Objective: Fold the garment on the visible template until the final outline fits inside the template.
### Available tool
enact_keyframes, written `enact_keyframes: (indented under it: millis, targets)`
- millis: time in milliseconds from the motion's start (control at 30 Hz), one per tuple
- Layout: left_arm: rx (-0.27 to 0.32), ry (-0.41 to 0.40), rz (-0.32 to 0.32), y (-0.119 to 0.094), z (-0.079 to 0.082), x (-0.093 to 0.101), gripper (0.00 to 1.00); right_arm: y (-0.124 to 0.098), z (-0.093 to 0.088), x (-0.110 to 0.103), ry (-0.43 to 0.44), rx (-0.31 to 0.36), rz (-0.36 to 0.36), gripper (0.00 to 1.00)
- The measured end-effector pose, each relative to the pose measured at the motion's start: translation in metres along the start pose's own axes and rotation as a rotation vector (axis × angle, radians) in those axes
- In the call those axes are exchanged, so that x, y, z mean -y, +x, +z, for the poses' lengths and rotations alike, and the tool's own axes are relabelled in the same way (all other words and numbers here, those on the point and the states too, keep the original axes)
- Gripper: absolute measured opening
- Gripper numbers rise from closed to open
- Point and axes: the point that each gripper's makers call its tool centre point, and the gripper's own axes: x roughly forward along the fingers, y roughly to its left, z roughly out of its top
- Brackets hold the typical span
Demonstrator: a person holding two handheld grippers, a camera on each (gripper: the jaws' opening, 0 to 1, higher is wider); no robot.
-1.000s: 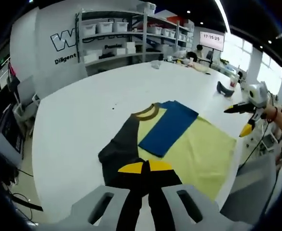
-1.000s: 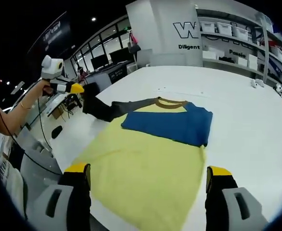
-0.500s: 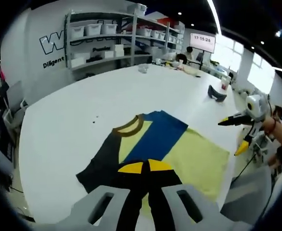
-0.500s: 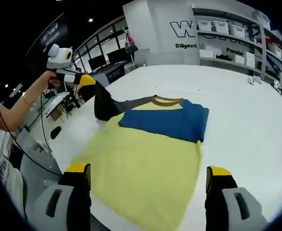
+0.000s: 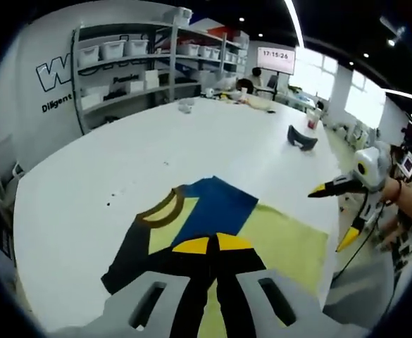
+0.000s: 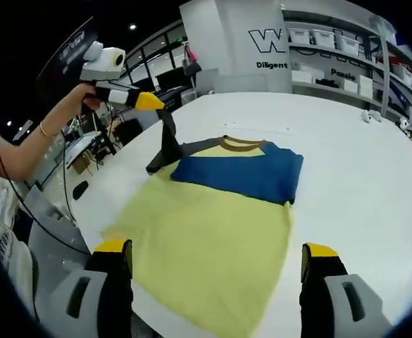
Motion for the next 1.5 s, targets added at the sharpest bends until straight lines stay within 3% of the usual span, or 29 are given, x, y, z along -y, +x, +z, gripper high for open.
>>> enact_keyframes:
  millis: [300,667,1067,1500]
  targets:
    - [-0.012,0.020,-0.026,0.036,0.014,0.016,0.00,-0.003,-0.001,0.009,-0.004,0.001,-0.016,0.99]
    - [0.014,-0.008,-0.066,0.070,0.040,0.035,0.00,-0.005,-0.008,0.013,0.001,-0.005,-0.019,0.99]
    - [-0.077,-0.041,-0.082,0.125,0.015,0.040,0.00,-0.006,-0.019,0.021,0.018,-0.019,-0.025,0.99]
    - [-0.090,-0.113,-0.127,0.173,0.002,0.049,0.00,0.000,-0.017,0.029,0.025,-0.013,-0.036,0.99]
